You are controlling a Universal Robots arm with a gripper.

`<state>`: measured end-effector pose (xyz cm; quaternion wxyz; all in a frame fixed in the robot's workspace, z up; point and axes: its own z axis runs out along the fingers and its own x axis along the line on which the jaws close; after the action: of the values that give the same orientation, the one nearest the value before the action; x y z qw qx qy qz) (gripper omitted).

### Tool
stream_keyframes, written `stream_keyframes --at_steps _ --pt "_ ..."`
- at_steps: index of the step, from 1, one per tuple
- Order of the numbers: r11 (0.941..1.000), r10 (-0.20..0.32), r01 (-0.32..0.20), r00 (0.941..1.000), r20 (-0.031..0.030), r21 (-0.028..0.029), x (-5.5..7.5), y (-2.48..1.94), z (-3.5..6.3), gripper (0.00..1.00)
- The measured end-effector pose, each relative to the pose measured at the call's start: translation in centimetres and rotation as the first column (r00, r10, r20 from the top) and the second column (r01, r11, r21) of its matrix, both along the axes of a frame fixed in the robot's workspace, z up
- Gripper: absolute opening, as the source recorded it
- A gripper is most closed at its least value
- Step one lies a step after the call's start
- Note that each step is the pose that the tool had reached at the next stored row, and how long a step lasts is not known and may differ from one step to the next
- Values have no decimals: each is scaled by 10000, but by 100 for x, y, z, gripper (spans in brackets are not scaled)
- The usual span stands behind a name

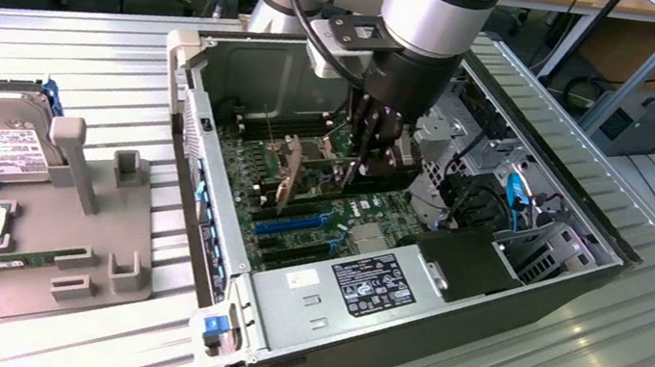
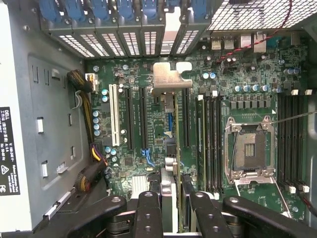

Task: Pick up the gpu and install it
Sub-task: 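Insert the gpu into the slot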

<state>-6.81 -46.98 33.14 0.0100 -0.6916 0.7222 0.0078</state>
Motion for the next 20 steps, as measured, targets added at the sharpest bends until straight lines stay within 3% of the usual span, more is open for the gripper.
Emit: stream_keyframes --at_steps 20 --pt "10000 0 0 10000 1 0 -69 -6 0 27"
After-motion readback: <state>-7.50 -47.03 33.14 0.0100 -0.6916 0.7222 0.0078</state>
